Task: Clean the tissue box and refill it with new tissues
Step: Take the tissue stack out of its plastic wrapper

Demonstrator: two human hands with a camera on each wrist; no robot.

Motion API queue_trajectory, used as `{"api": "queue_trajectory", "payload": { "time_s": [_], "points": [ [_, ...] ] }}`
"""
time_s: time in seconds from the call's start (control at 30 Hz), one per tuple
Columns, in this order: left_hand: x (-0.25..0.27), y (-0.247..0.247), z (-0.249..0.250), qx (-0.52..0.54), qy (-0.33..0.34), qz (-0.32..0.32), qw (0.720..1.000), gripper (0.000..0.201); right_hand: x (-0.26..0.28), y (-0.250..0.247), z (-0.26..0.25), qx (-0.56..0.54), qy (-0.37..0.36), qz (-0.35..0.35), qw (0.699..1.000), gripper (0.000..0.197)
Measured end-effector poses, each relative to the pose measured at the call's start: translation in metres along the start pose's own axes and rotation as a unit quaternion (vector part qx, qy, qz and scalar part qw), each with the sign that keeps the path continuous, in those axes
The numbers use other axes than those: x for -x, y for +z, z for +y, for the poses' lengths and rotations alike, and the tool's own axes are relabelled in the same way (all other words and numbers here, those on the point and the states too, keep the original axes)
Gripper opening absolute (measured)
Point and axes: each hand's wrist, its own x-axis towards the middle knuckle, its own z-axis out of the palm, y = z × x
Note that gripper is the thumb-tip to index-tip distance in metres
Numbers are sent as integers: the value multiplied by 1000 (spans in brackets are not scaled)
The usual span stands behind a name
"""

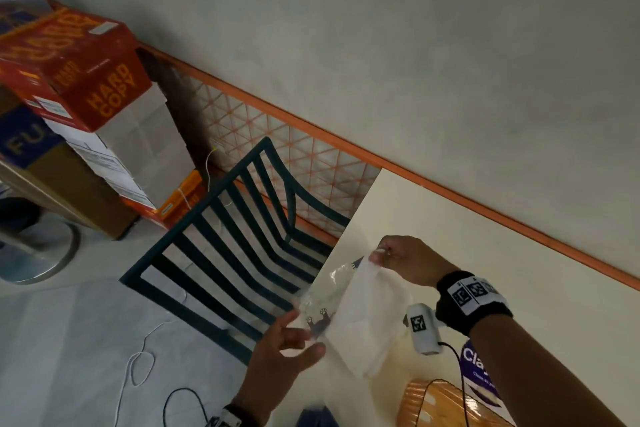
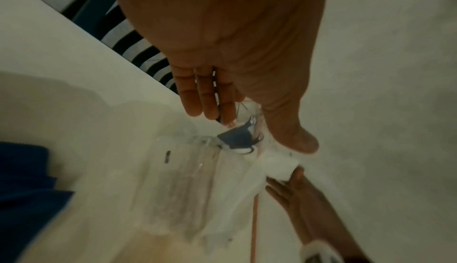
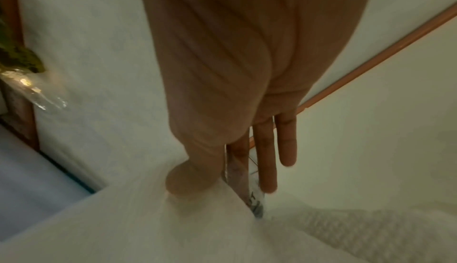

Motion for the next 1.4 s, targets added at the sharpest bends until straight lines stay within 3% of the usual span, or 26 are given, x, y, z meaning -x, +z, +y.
{"api": "queue_trajectory", "payload": {
  "time_s": [0.1,0.23,0.4,0.5,0.57,0.7,0.8,0.93,1.1,1.23,1.4],
  "points": [
    [0,14,-7,-84,22,38,995,34,3,-3,4,-13,-6,-8,1000,25],
    [-4,26,-9,-29,6,87,996,16,14,-1,19,-80,-3,-1,997,13],
    [-5,29,-3,12,-16,99,995,11,28,-1,32,-97,12,-70,993,51],
    [-5,28,-3,-3,6,112,994,10,30,-5,39,-70,1,-90,993,75],
    [-3,29,-4,-29,29,110,993,10,29,-4,43,-67,-11,-88,994,80],
    [2,30,0,-61,77,90,991,6,20,1,47,-50,-37,-47,997,64],
    [4,31,3,-36,69,94,993,5,7,4,50,-31,-26,-64,997,44],
    [4,34,2,2,45,91,995,6,-10,15,50,-50,30,-59,997,53],
    [-3,34,-6,23,15,110,994,6,-19,21,38,-66,-39,-18,997,7],
    [-11,32,-1,119,-54,134,982,9,-30,26,39,-64,-39,-27,997,4],
    [-29,34,4,165,-100,135,972,9,-43,28,36,-70,38,-41,996,14]
  ]
}}
